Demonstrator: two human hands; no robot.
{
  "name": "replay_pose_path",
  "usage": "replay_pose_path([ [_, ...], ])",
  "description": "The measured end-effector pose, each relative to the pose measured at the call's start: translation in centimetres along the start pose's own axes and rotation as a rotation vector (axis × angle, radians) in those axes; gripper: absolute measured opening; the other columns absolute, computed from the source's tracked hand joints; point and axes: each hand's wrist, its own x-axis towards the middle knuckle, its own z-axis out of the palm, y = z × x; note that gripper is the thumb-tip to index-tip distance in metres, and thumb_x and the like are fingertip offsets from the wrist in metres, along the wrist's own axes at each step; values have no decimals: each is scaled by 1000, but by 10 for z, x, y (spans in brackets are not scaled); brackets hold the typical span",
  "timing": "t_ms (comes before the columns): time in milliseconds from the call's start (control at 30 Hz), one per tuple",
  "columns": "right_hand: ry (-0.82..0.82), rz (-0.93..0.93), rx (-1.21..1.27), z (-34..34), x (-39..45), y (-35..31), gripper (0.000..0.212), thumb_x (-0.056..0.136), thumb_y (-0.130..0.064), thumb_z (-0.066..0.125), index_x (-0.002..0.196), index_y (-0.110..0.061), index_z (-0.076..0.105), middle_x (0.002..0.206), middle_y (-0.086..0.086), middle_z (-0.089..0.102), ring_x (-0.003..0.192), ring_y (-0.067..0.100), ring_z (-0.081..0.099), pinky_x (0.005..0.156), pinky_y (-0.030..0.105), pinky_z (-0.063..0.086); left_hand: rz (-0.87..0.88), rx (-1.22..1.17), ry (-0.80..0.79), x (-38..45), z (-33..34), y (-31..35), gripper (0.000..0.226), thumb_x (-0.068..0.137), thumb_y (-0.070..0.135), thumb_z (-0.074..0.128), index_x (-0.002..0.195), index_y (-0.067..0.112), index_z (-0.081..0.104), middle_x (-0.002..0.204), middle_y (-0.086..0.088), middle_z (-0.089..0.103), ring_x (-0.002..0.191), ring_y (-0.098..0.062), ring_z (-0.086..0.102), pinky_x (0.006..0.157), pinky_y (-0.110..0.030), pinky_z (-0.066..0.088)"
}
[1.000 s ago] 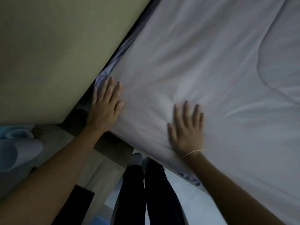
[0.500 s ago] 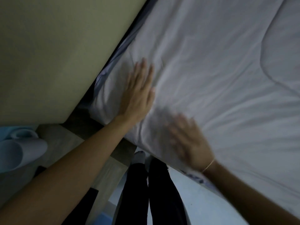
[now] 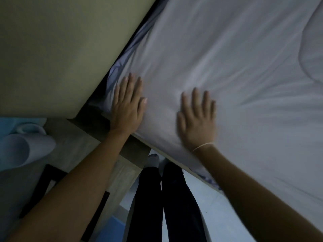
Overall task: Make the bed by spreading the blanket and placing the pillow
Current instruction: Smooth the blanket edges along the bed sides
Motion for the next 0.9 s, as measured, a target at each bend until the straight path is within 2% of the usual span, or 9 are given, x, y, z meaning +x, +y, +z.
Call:
replay_pose_path([
  [167, -124, -329, -15, 17, -51, -45, 61, 98, -45, 36, 152, -25, 17, 160, 10, 12, 147, 36, 4, 117, 57, 12, -83, -48, -17, -29, -4, -8, 57, 101, 43, 17, 152, 17, 9, 160, -11, 10, 148, -24, 7, 121, -47, 11],
  [267, -181, -657, 9, 9, -77, -43, 65, 92, -43, 48, 149, -27, 24, 159, 10, 18, 147, 33, 12, 116, 58, 16, -134, -57, -34, -45, -11, -14, 59, 101, 44, 17, 151, 15, 8, 160, -12, 9, 148, -24, 5, 121, -48, 8],
  [333, -143, -725, 85, -4, -89, -30, 56, 96, -41, 45, 148, -26, 31, 157, 10, 24, 147, 31, 17, 117, 54, 19, -156, -78, -4, -49, -17, -12, 60, 101, 44, 17, 151, 13, 6, 160, -13, 9, 148, -23, 1, 121, -48, 6],
  [400, -56, -603, 166, -19, -86, -1, 50, 98, -37, 40, 146, -22, 36, 154, 12, 29, 145, 34, 22, 117, 53, 18, -125, -97, 46, -40, -25, -3, 60, 101, 45, 14, 151, 12, 5, 159, -15, 9, 148, -24, 1, 121, -44, 3],
  [500, 69, -303, 104, -36, -55, 68, 49, 97, -30, 39, 144, -16, 35, 150, 19, 33, 141, 42, 27, 112, 60, 23, -34, -88, 77, -1, -34, 26, 61, 100, 46, 12, 151, 12, 9, 158, -17, 14, 148, -27, 7, 120, -43, 4],
  [600, 106, 88, 41, -47, -23, 127, 53, 97, -35, 36, 146, -15, 33, 153, 22, 28, 142, 44, 22, 112, 61, 19, 67, -71, 69, 43, -32, 51, 61, 99, 47, 15, 151, 13, 12, 158, -17, 14, 147, -30, 11, 118, -47, 4],
  [667, 102, 290, 49, -43, -15, 136, 55, 98, -41, 31, 149, -19, 29, 156, 18, 22, 144, 41, 16, 115, 59, 14, 39, -6, 38, 58, -26, 47, 62, 99, 48, 16, 151, 15, 12, 159, -16, 12, 148, -30, 10, 118, -52, 4],
  [767, 85, 349, 14, -25, -21, 105, 56, 98, -45, 27, 150, -27, 22, 159, 10, 17, 146, 39, 10, 117, 56, 9, -29, 40, -4, 43, -13, 17, 62, 99, 50, 12, 152, 18, 7, 160, -13, 9, 148, -26, 7, 119, -53, 4],
  [900, 10, 162, -6, 1, -54, 48, 58, 97, -49, 26, 151, -30, 18, 160, 8, 15, 147, 37, 6, 118, 53, 5, -31, 52, -19, -9, -3, -8, 60, 100, 49, 11, 152, 19, 4, 160, -12, 9, 148, -25, 7, 120, -45, 6],
])
